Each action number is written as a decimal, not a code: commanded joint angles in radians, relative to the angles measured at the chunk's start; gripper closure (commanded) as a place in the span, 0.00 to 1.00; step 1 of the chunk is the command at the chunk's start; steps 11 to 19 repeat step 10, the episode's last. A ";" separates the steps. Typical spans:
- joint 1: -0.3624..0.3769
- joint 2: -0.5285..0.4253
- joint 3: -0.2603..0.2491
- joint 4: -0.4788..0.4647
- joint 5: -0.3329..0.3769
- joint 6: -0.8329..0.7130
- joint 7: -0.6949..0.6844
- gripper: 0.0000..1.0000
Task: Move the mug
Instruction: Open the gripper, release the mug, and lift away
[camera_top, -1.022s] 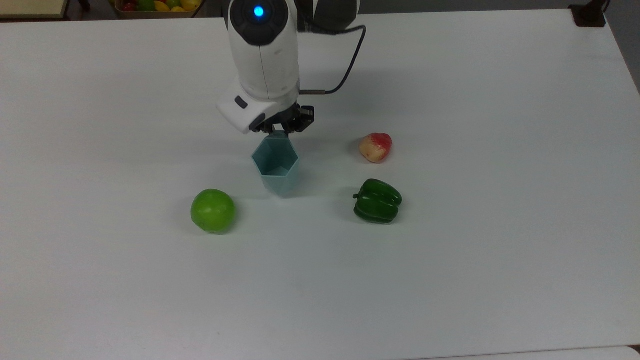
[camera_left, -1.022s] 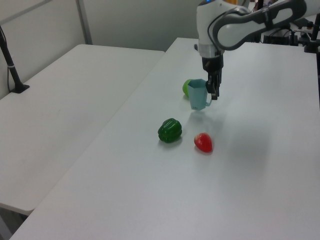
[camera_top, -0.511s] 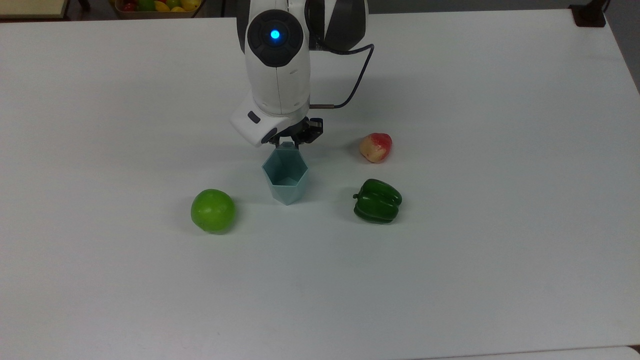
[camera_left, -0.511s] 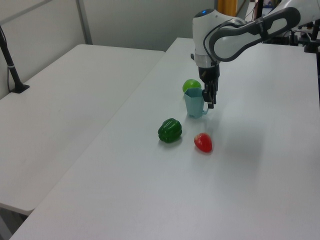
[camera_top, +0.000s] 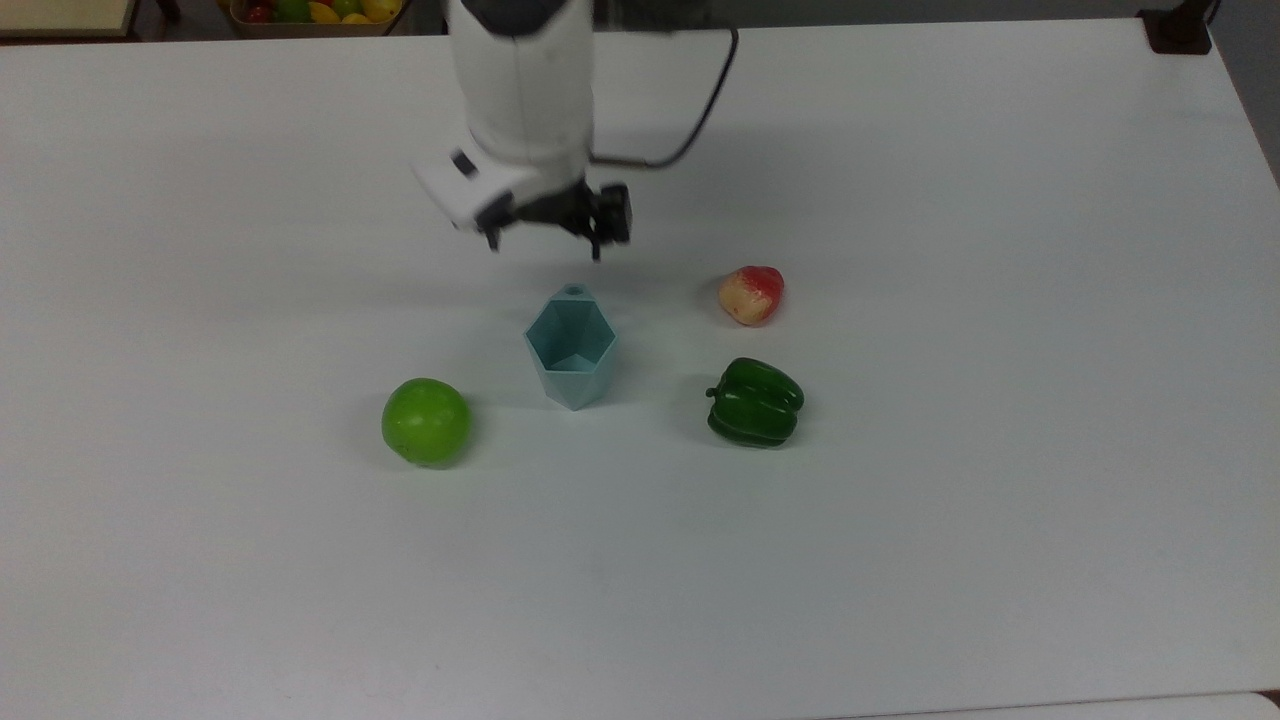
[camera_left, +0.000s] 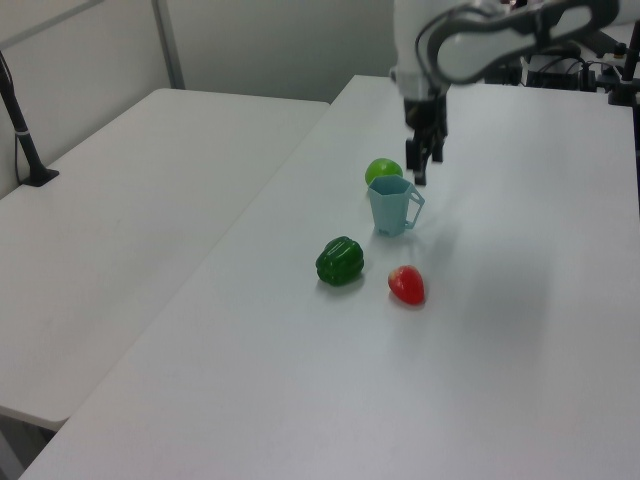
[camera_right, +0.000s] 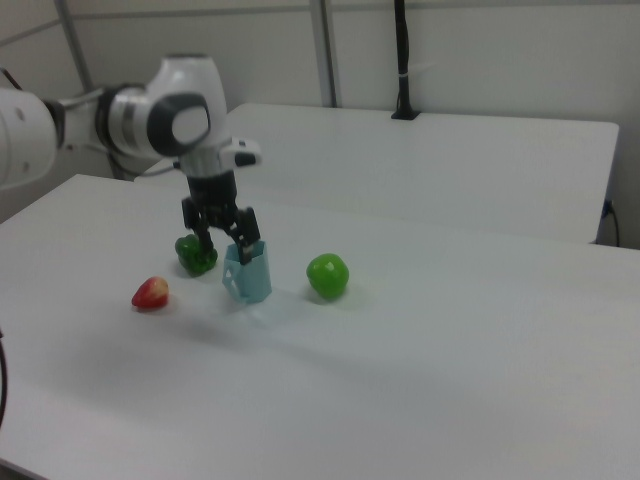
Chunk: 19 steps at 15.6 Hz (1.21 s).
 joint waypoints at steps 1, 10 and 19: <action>-0.048 -0.182 -0.006 -0.038 -0.018 -0.173 0.016 0.00; -0.100 -0.254 -0.006 -0.032 -0.067 -0.229 0.034 0.00; -0.100 -0.254 -0.006 -0.032 -0.067 -0.229 0.034 0.00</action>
